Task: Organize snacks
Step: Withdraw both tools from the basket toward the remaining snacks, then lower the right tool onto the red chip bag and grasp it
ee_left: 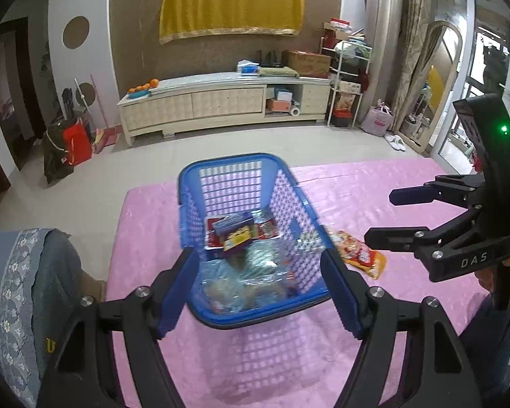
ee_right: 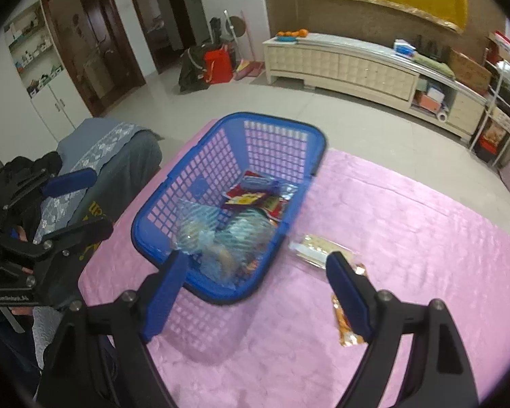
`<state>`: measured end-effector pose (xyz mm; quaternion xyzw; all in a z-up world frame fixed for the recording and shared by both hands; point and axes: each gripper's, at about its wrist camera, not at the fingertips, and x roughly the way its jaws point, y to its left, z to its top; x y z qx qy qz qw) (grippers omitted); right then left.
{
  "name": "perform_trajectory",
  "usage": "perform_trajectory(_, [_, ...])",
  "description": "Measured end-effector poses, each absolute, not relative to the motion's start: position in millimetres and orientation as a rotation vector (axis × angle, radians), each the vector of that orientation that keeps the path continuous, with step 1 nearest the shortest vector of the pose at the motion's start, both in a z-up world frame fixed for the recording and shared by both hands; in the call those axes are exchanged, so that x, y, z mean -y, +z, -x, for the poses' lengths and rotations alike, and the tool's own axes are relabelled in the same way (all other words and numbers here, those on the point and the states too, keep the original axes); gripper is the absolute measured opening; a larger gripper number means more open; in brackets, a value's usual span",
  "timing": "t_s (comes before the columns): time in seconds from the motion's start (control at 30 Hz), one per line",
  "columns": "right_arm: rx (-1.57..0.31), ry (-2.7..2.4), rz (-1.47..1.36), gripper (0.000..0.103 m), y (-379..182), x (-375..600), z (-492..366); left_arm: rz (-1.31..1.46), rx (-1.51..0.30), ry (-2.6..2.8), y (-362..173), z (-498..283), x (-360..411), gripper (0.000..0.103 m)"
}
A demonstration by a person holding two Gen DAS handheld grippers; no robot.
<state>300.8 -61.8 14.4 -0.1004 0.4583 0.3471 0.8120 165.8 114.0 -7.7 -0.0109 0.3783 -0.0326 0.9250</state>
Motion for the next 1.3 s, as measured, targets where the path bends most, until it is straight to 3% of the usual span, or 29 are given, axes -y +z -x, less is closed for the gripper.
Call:
perform_trajectory(0.57, [-0.977,0.619,0.149,0.087,13,157,-300,-0.014,-0.788,-0.162,-10,-177,-23,0.072])
perform_trajectory(1.3, [-0.975,0.661,0.276,0.087,-76,198,-326,0.088,-0.861,-0.01,-100,-178,38,0.072])
